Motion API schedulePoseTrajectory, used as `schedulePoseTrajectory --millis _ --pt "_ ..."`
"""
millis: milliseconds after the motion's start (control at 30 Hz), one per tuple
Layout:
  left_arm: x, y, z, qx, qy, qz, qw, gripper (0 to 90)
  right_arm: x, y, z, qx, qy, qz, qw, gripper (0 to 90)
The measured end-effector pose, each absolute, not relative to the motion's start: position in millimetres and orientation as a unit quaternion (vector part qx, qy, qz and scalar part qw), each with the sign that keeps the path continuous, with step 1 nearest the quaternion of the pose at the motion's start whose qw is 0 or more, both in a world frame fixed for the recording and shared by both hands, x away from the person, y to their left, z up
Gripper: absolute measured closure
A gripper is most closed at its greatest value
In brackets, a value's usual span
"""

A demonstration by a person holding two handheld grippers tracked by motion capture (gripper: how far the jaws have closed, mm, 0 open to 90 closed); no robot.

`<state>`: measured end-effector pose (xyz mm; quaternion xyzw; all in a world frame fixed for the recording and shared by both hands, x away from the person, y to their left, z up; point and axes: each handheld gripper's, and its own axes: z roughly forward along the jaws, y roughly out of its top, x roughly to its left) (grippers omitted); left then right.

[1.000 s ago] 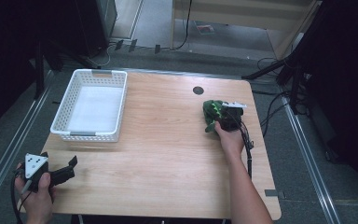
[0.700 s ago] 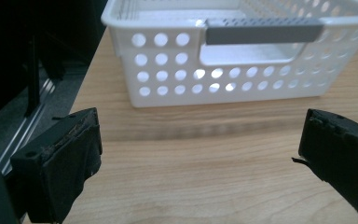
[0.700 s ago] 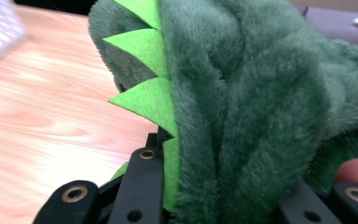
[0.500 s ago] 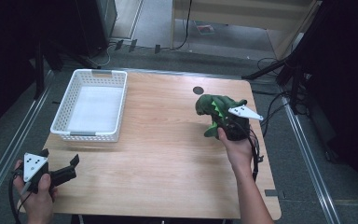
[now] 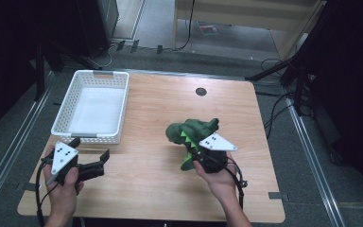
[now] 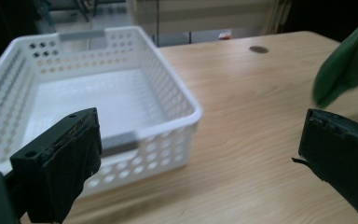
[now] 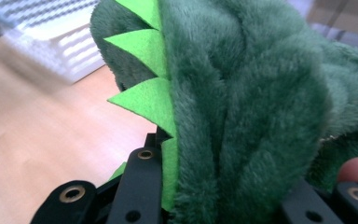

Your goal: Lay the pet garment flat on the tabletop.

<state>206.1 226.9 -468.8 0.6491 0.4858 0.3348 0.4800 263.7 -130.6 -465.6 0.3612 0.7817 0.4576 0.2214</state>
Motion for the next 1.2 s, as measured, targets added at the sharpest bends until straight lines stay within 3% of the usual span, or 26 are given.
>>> schedulePoseTrajectory --millis 100,133,167,200,233,267,367,533,600,633,667,733,833,933,1000,1033,1067,1100,1167,1200 --pt "215.1 208.3 -460.3 0.647 0.479 0.325 0.496 0.0 255.9 -121.6 -476.3 0.343 0.796 0.449 0.218 70.5" --pt "218.3 201.6 -458.0 0.648 0.476 0.324 0.498 0.0 254.1 -119.5 -479.5 0.336 0.8 0.452 0.206 65.3" --pt "221.4 195.3 -456.2 0.653 0.471 0.322 0.498 0.0 252.9 -117.0 -483.0 0.327 0.806 0.454 0.192 54.5" --pt "223.9 189.2 -454.9 0.656 0.468 0.319 0.499 0.0 250.9 -113.6 -486.3 0.322 0.812 0.452 0.18 37.5" --pt "223.9 189.2 -454.9 0.656 0.468 0.319 0.499 0.0 248.6 -110.1 -489.0 0.318 0.818 0.447 0.175 14.9" --pt "228.2 178.7 -454.0 0.662 0.461 0.31 0.502 0.0 247.4 -106.0 -490.7 0.323 0.824 0.434 0.168 0.0" --pt "230.0 167.9 -457.4 0.674 0.45 0.303 0.501 0.0 240.8 -105.5 -486.5 0.312 0.83 0.438 0.148 0.0" --pt "229.9 159.7 -467.1 0.688 0.445 0.285 0.497 0.0 234.6 -134.8 -473.8 0.318 0.803 0.477 0.165 0.4" --pt "227.8 150.6 -477.6 0.703 0.436 0.263 0.496 0.0 237.5 -149.3 -477.8 0.337 0.793 0.477 0.174 9.2" --pt "227.8 150.6 -477.6 0.703 0.436 0.263 0.496 0.0 237.5 -149.3 -477.8 0.337 0.793 0.477 0.174 9.2" --pt "228.2 143.0 -486.8 0.717 0.43 0.236 0.494 0.0 242.9 -159.3 -486.2 0.362 0.788 0.457 0.197 21.6" --pt "229.3 135.7 -496.5 0.727 0.433 0.212 0.488 0.0 252.7 -165.7 -496.4 0.408 0.778 0.434 0.199 29.5" --pt "229.6 125.8 -508.1 0.744 0.433 0.194 0.47 0.0 264.4 -171.3 -511.7 0.448 0.767 0.436 0.146 29.7" --pt "231.3 121.8 -517.4 0.754 0.434 0.169 0.462 0.0 268.0 -164.2 -523.1 0.455 0.78 0.408 0.136 33.2" --pt "232.6 122.0 -523.2 0.757 0.441 0.158 0.456 0.0 268.0 -159.6 -526.3 0.451 0.789 0.397 0.133 50.4" --pt "233.1 122.2 -525.5 0.758 0.446 0.154 0.451 0.7 267.9 -157.8 -527.0 0.449 0.791 0.395 0.127 63.3" --pt "233.2 123.2 -526.9 0.754 0.453 0.16 0.449 6.0 267.3 -157.2 -527.2 0.444 0.793 0.4 0.122 73.8" --pt "233.2 123.2 -526.9 0.754 0.453 0.16 0.449 16.9 267.0 -157.1 -527.0 0.437 0.795 0.403 0.122 81.4" --pt "236.1 130.4 -528.2 0.744 0.465 0.156 0.455 47.8 266.8 -158.0 -525.6 0.439 0.792 0.403 0.131 88.5" --pt "237.9 134.4 -528.2 0.74 0.467 0.143 0.462 57.0 267.1 -160.5 -524.4 0.441 0.787 0.412 0.131 89.3"
